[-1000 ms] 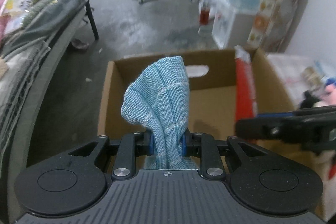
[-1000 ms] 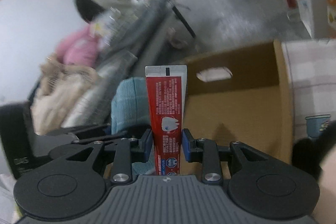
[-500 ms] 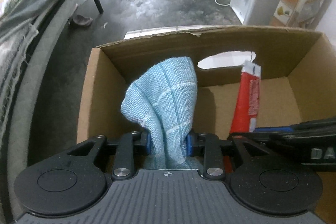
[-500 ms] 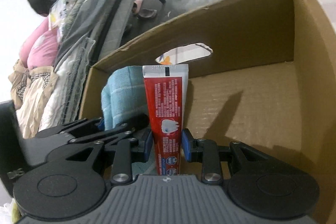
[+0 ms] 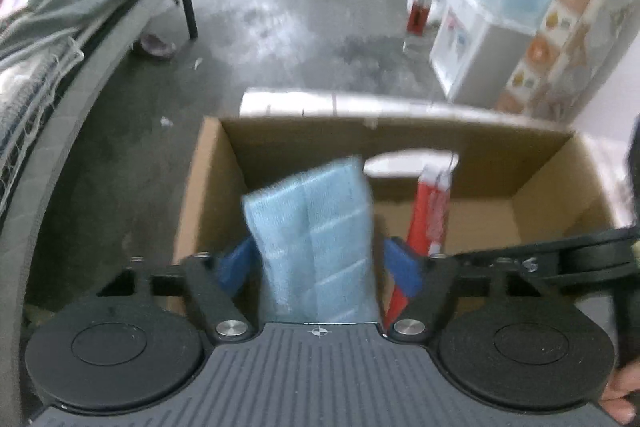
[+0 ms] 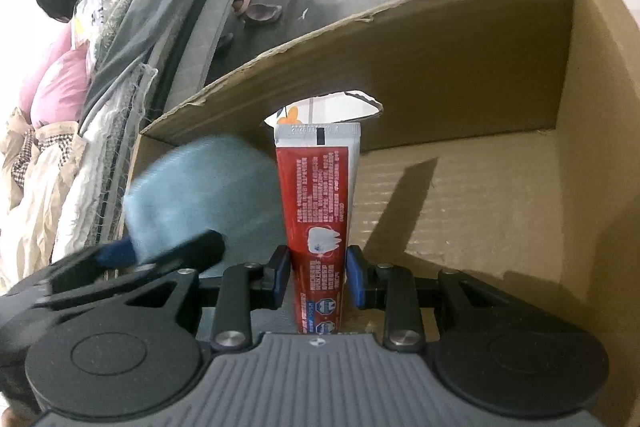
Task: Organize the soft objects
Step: 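Carry the towel in the left gripper while the right carries the toothpaste to the box, then open both grippers to drop the towel and toothpaste into the box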
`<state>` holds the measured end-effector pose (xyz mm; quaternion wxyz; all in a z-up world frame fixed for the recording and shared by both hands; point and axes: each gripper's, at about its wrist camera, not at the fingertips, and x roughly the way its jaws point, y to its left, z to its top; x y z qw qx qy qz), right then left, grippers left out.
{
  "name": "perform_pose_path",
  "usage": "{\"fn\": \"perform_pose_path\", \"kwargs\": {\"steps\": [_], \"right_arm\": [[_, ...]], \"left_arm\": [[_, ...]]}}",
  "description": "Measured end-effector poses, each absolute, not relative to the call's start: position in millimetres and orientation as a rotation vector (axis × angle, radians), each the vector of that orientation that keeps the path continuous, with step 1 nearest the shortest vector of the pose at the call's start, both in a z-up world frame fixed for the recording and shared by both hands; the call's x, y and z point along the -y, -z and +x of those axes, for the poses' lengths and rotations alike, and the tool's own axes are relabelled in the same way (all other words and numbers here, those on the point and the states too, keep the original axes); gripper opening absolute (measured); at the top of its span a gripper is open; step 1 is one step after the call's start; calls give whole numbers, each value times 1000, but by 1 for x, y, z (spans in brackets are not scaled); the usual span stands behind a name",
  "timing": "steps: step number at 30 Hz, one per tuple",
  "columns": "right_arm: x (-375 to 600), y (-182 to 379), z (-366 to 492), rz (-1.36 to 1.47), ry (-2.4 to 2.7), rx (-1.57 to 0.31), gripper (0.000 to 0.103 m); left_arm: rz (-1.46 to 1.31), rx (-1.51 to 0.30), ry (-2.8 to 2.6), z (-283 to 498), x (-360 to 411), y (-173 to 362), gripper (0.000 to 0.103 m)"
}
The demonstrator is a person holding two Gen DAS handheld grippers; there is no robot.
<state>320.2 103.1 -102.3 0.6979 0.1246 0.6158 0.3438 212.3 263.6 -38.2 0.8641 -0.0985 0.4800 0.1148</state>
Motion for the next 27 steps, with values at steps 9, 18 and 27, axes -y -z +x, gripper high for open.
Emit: {"fn": "perform_pose_path", "kwargs": {"steps": [9, 18, 27], "right_arm": [[-115, 107, 321, 272, -764, -1388, 10], [-107, 94, 317, 271, -755, -1368, 11], [-90, 79, 311, 317, -724, -1336, 11]], "left_arm": [[-250, -925, -252, 207, -274, 21, 78], [-265, -912, -253, 196, -273, 15, 79], [-294, -873, -259, 172, -270, -1, 82]]}}
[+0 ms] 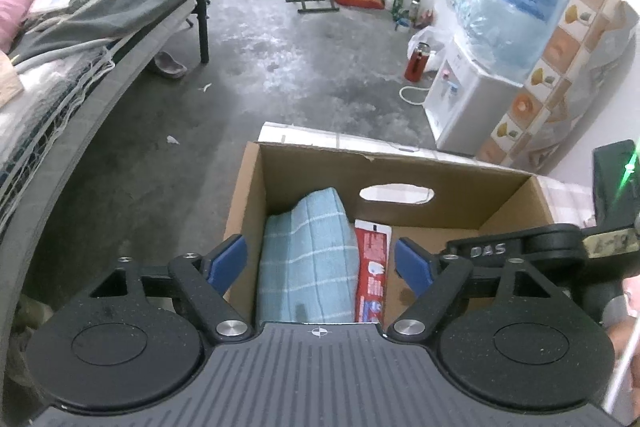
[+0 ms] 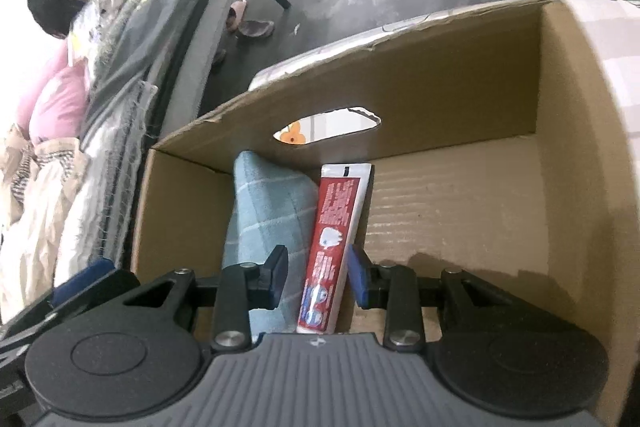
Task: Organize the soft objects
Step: 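Open both grippers to drop the towel and toothpaste into the box, then move the left gripper back over the pink plush pig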
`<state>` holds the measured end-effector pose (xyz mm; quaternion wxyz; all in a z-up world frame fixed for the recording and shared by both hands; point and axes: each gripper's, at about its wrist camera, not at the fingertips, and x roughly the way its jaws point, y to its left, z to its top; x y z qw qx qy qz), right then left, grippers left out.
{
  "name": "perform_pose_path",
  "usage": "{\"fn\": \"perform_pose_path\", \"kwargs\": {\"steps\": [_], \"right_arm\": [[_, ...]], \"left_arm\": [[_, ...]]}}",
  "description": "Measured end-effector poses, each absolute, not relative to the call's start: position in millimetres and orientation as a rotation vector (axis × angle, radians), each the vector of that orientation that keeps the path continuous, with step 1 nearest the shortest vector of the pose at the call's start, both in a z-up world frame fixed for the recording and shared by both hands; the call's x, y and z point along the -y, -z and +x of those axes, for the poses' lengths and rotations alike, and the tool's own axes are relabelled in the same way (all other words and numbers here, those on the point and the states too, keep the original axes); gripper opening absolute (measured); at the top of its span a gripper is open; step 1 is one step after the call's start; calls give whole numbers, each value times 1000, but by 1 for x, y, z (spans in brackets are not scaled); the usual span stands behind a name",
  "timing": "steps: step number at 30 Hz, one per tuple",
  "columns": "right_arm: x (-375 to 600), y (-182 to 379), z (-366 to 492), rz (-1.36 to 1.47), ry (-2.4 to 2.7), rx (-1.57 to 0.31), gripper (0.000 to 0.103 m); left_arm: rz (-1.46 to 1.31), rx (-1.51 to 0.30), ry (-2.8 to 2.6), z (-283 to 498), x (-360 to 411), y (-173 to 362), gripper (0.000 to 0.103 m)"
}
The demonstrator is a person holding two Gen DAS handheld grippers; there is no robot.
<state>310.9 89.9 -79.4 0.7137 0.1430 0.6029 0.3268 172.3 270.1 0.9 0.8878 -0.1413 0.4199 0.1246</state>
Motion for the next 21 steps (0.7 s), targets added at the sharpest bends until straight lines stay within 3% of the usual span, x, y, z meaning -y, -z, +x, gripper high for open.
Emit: {"fn": "perform_pose_path", "kwargs": {"steps": [3, 5, 11, 14, 21], "right_arm": [[-72, 57, 297, 309, -758, -1270, 13], [-56, 36, 282, 293, -785, -1201, 32], [11, -20, 226, 280, -856, -979, 56], [50, -37, 194, 289, -876, -890, 62], [139, -48, 110, 330, -861, -715, 62]], "left_arm": [[-303, -858, -257, 161, -268, -9, 86], [-301, -838, -251, 151, -264, -17, 90], [-228, -761, -246, 106, -240, -41, 101], [-180, -738, -231, 79, -222, -51, 103], [-199, -704, -130, 24, -176, -57, 103]]}}
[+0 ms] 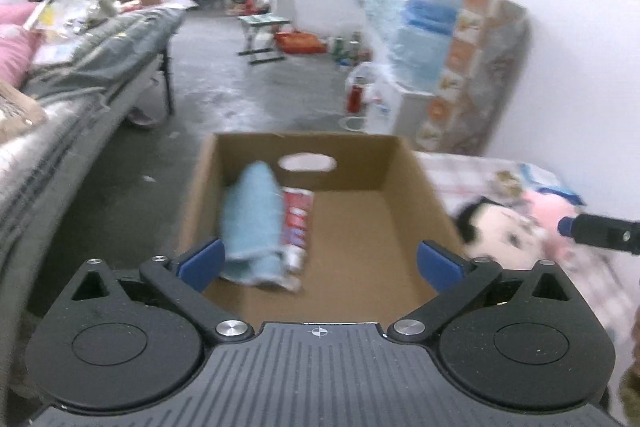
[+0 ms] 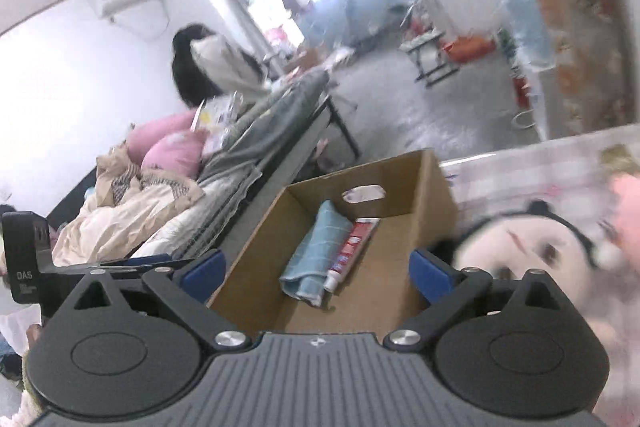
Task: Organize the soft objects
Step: 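Move the left gripper back over the pink plush pig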
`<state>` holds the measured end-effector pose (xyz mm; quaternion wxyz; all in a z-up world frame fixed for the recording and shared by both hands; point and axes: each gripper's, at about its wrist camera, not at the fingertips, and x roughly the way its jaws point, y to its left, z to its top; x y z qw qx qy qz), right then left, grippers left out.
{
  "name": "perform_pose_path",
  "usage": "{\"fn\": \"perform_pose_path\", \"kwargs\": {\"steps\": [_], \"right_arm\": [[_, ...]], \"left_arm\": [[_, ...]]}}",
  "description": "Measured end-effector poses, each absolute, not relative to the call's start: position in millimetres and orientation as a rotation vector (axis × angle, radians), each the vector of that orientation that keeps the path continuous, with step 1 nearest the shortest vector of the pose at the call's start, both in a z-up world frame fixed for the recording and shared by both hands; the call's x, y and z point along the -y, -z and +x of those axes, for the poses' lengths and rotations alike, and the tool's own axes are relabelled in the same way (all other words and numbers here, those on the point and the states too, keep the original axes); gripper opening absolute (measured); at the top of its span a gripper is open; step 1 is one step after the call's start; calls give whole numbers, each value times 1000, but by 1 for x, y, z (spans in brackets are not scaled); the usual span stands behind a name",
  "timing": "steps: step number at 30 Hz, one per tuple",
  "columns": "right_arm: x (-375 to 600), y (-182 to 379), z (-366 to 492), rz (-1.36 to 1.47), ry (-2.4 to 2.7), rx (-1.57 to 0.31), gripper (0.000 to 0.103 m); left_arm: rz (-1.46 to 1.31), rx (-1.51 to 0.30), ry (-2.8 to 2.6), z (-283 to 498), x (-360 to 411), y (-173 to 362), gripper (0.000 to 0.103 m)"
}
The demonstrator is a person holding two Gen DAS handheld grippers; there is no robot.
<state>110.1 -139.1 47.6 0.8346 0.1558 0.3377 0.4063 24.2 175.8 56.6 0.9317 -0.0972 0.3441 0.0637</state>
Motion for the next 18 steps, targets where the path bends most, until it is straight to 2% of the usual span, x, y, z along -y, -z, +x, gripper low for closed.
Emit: {"fn": "perform_pose_path", "kwargs": {"steps": [9, 18], "right_arm": [[238, 10, 23, 363, -599, -662, 62], [316, 60, 25, 417, -381, -627, 62]], "left_arm": [[-225, -715, 67, 2, -90, -25, 103], [-140, -757, 182, 35, 9, -5, 103]]}}
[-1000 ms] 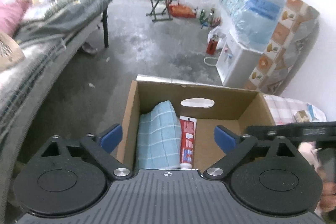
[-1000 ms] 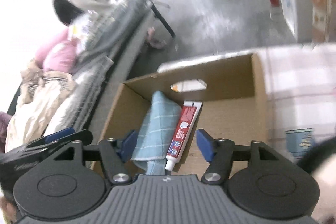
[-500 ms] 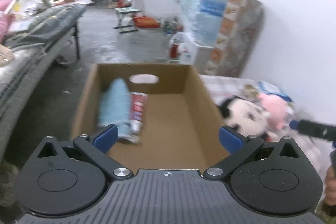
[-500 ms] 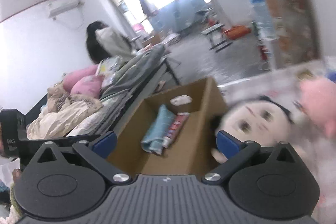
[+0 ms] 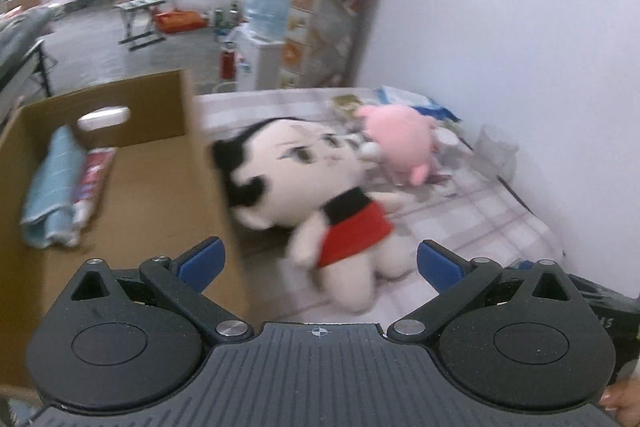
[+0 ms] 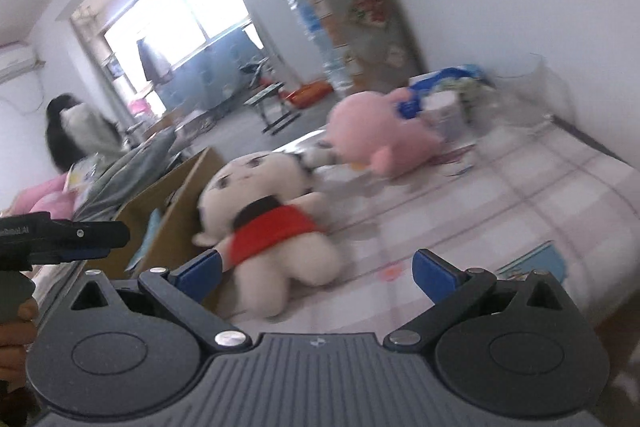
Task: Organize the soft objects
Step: 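Move the left gripper back over the pink plush pig, then close the left gripper on the pink plush pig and lift it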
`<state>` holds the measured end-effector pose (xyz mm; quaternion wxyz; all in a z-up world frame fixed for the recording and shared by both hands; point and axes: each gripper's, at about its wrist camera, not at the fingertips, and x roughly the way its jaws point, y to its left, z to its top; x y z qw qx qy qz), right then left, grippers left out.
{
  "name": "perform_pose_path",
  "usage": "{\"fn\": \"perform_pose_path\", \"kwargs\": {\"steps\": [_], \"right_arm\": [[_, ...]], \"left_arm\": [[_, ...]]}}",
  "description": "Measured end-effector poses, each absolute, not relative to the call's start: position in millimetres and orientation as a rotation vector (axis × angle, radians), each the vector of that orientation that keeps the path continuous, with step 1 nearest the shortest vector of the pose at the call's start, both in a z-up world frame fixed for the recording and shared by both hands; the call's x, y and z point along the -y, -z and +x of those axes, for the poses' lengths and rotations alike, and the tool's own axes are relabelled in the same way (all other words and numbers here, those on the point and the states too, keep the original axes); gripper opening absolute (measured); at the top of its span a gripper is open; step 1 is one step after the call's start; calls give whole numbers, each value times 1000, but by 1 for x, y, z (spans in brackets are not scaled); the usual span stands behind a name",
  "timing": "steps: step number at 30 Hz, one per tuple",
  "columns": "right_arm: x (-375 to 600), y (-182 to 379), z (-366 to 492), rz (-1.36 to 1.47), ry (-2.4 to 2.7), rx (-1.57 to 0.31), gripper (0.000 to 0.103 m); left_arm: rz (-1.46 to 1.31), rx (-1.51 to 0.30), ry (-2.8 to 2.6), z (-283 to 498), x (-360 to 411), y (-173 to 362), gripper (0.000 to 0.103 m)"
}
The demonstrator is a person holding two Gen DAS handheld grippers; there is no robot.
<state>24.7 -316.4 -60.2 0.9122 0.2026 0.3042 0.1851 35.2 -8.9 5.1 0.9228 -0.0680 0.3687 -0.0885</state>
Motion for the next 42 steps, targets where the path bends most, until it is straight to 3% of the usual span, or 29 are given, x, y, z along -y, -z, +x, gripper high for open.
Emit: {"fn": "perform_pose_path", "kwargs": {"steps": [11, 21, 36, 38, 39, 42], "right_arm": [[344, 67, 79, 368, -382, -492, 62], [332, 81, 160, 255, -408, -517, 62], [351, 109, 191, 308, -349, -560, 62], [353, 111, 189, 312, -343, -561, 62], [355, 111, 187, 315, -339, -562, 62], [358, 111, 186, 322, -338, -557, 62]], "left_arm": [[6, -820, 315, 159, 111, -14, 103], [125, -960, 231, 274, 144, 27, 103], [101, -1091, 363, 315, 178, 57, 103], [93, -1107, 365, 318, 178, 63, 97], [79, -1119, 371, 319, 177, 66, 85], [28, -1148, 368, 320, 173, 72, 83]]}}
